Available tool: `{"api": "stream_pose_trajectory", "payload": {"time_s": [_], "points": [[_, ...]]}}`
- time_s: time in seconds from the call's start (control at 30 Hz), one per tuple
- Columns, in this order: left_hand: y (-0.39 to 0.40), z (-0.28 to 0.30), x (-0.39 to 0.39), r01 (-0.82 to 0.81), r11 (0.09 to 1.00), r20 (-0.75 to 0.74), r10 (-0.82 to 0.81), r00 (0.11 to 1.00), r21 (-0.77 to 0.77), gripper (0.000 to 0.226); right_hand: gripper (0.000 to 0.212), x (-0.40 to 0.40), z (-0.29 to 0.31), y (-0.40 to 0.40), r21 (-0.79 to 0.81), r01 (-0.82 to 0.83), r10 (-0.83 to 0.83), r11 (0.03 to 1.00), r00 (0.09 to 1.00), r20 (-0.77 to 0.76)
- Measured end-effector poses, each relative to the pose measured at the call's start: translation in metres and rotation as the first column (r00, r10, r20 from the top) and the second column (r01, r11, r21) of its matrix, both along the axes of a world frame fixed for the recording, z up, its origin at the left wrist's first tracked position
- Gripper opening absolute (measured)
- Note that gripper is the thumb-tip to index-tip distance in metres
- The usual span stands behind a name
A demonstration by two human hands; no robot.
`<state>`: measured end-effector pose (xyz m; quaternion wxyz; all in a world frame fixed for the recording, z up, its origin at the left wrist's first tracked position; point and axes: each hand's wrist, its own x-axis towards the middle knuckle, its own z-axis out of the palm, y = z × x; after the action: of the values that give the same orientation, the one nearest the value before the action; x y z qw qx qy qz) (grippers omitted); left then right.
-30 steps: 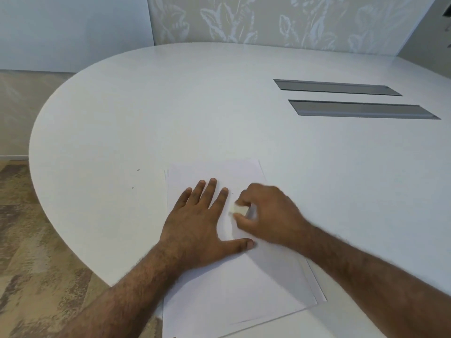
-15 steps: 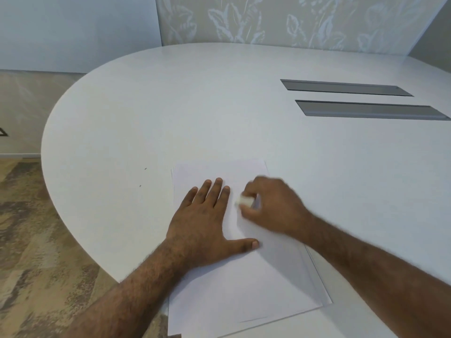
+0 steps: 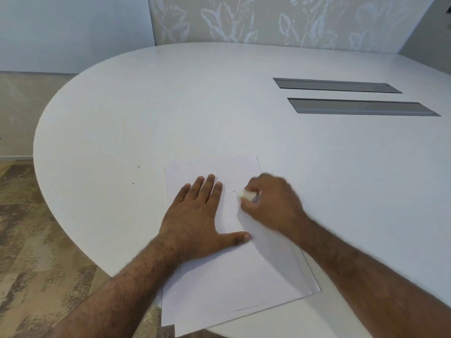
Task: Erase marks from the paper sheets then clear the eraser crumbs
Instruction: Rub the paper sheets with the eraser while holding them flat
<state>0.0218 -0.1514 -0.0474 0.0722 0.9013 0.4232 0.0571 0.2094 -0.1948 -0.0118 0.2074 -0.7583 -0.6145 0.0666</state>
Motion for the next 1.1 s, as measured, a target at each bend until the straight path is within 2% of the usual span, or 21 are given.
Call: {"api": "stream_pose_trajectory", "payload": {"time_s": [0.07,0.2,0.23,0.33,0.37,0.47,0.53,0.6,0.67,0.77,0.97,1.1], "points": [[0.000,0.002,0.000,-0.005,1.000,-0.003,0.005,1.000,-0.003,0.133,0.029,-0.016,-0.005,-0.014,-0.017,-0.124,0.123,0.992,0.992,-0.040],[0.002,0.002,0.001,0.010,1.000,-0.023,-0.010,1.000,-0.007,0.131,0.026,0.015,0.011,0.017,-0.040,0.096,-0.098,0.995,0.994,-0.054],[0.001,0.002,0.000,0.008,1.000,-0.021,-0.008,1.000,-0.004,0.131,0.026,0.016,0.011,0.020,-0.039,0.097,-0.099,0.995,0.993,-0.057],[-0.001,0.001,-0.001,-0.001,1.000,-0.016,0.001,1.000,0.004,0.131,0.027,0.003,0.004,0.011,-0.056,-0.067,0.066,0.996,0.997,-0.027],[0.000,0.001,-0.001,-0.002,1.000,-0.013,0.002,1.000,0.006,0.132,0.027,0.004,0.005,0.010,-0.073,-0.076,0.073,0.994,0.997,-0.039],[0.002,0.001,0.001,-0.002,1.000,0.002,0.002,1.000,0.000,0.132,0.022,0.021,0.016,0.025,-0.054,0.097,-0.100,0.994,0.994,-0.044],[0.000,0.000,0.001,0.000,1.000,-0.002,0.000,1.000,0.000,0.132,0.020,0.016,0.012,0.026,-0.062,0.065,-0.065,0.996,0.998,0.007],[0.000,0.000,0.000,-0.005,1.000,0.004,0.005,1.000,-0.002,0.132,0.020,0.007,0.005,0.021,-0.072,0.003,-0.003,0.997,1.000,-0.013],[0.003,0.000,0.001,-0.008,1.000,0.010,0.008,1.000,-0.006,0.132,0.018,0.013,0.009,0.025,-0.069,0.063,-0.067,0.996,0.996,-0.056],[0.001,-0.001,0.002,-0.007,1.000,0.014,0.007,1.000,-0.007,0.132,0.021,0.019,0.022,0.029,-0.070,0.172,-0.171,0.983,0.985,0.017],[-0.002,0.003,0.001,-0.025,1.000,0.083,0.026,0.996,-0.015,0.133,0.018,-0.023,0.000,-0.011,-0.001,-0.017,0.017,1.000,0.971,-0.238],[-0.004,0.014,-0.015,-0.002,1.000,0.118,0.000,0.993,0.015,0.116,0.013,-0.023,-0.012,-0.011,0.039,0.024,-0.013,0.999,0.962,-0.273]]}}
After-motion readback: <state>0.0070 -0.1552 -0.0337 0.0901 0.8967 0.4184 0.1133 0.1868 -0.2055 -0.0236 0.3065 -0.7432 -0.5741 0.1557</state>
